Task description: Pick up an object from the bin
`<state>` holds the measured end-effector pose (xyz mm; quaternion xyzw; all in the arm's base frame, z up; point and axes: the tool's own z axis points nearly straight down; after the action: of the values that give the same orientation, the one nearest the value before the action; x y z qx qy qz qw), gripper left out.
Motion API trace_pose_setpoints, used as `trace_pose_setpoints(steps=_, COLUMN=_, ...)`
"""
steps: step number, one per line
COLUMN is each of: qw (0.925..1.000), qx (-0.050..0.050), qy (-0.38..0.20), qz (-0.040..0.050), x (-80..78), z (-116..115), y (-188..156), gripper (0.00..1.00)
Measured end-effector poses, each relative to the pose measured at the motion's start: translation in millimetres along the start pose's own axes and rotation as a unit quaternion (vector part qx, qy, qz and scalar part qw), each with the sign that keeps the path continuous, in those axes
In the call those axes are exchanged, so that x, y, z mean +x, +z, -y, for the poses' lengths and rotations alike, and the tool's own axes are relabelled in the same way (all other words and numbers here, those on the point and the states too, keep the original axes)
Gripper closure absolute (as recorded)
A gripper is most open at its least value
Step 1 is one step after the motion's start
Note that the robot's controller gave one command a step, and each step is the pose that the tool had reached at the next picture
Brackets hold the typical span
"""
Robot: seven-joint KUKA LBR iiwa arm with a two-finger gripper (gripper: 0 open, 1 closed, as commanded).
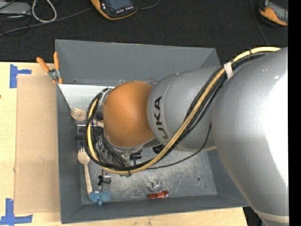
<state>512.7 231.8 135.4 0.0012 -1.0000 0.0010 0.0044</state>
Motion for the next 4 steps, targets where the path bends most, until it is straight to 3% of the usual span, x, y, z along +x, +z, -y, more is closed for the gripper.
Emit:
trace_pose_setpoints(steps=1, qw=1.0000, qx=-0.001, qy=0.003, qz=0.0035, x=-2.5, z=1.1, y=-3.7, gripper=0.00)
trace_pose_setpoints(steps=2, qw=0.9973, qx=-0.002, qy=0.073, qz=0.0047, x=-80.9, z=40.5, y=49.0, gripper=0.00)
trace_pose_setpoints(steps=3, qw=0.9969, qx=-0.002, qy=0.078, qz=0.0040, x=-95.9, z=66.7, y=26.9, gripper=0.00)
trace_pose_setpoints(steps=4, qw=0.9965, qx=-0.002, qy=0.083, qz=0.0034, x=-93.6, z=50.0, y=60.5, gripper=0.00)
